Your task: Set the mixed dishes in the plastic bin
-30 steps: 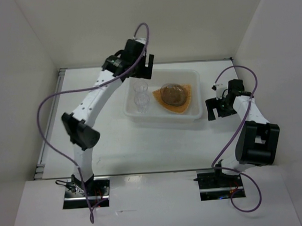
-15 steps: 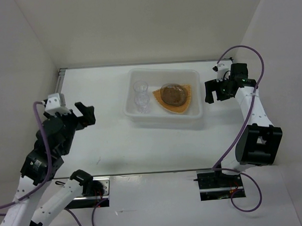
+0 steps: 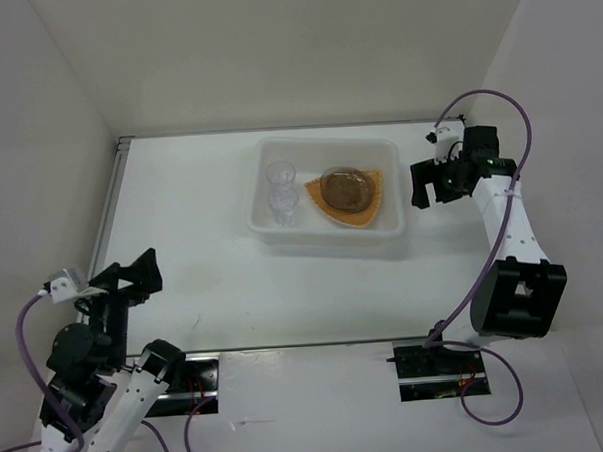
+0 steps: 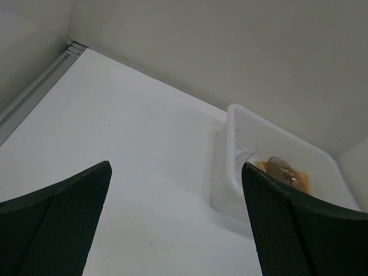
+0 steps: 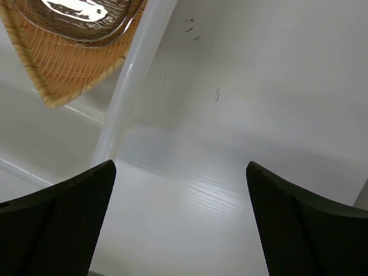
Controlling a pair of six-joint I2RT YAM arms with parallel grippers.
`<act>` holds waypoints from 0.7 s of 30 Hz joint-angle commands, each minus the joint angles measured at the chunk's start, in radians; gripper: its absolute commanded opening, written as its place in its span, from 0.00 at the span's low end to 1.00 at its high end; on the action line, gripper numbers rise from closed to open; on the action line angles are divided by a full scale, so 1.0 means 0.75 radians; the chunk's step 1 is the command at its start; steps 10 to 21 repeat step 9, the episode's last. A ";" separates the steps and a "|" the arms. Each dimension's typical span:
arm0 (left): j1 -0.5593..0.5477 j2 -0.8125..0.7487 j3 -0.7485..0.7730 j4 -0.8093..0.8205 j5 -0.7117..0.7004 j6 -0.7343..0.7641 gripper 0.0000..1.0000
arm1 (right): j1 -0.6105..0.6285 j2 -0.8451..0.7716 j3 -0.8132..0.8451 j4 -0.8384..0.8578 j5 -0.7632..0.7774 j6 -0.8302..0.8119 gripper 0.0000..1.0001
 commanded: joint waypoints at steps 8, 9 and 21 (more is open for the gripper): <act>0.016 -0.141 -0.166 0.284 0.061 0.193 1.00 | -0.023 -0.279 -0.128 -0.092 0.017 -0.073 0.99; 0.016 -0.141 -0.193 0.298 0.061 0.170 1.00 | -0.023 -0.294 -0.140 -0.092 0.017 -0.073 0.99; 0.016 -0.141 -0.193 0.298 0.061 0.170 1.00 | -0.023 -0.294 -0.140 -0.092 0.017 -0.073 0.99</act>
